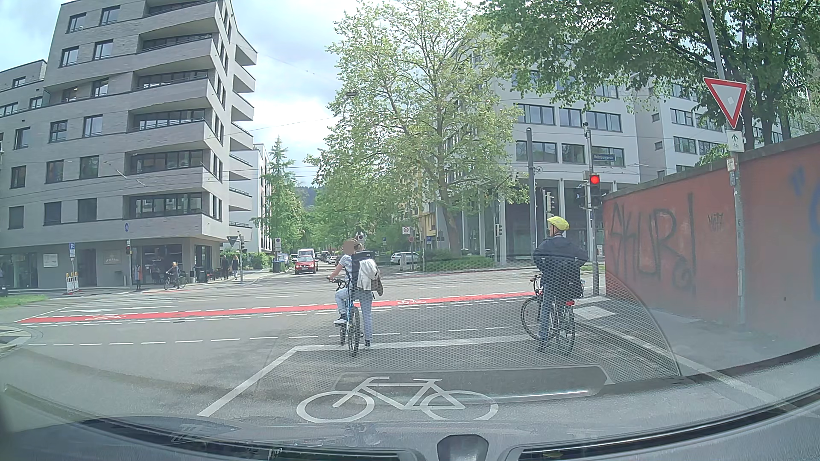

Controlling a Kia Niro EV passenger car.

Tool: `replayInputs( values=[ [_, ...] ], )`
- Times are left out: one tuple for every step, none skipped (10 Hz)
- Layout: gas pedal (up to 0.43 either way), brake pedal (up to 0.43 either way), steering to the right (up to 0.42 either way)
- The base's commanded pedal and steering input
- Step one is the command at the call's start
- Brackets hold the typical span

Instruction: Follow the waypoints while adhering to traffic rules and regulations

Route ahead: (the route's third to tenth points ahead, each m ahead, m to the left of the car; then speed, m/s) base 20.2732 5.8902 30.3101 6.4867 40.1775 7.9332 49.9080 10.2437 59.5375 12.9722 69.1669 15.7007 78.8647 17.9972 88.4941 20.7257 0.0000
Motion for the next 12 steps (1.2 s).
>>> replayInputs(
  values=[
    [0.000,0.262,-0.015],
    [0.000,0.262,-0.015],
    [0.000,0.262,-0.016],
    [0.000,0.262,-0.016],
    [0.000,0.262,-0.015],
    [0.000,0.262,-0.015],
    [0.000,0.262,-0.016],
    [0.000,0.262,-0.016],
    [0.000,0.262,-0.016],
    [0.000,0.262,-0.015],
    [0.000,0.262,-0.016],
    [0.000,0.262,-0.015]
  ],
)
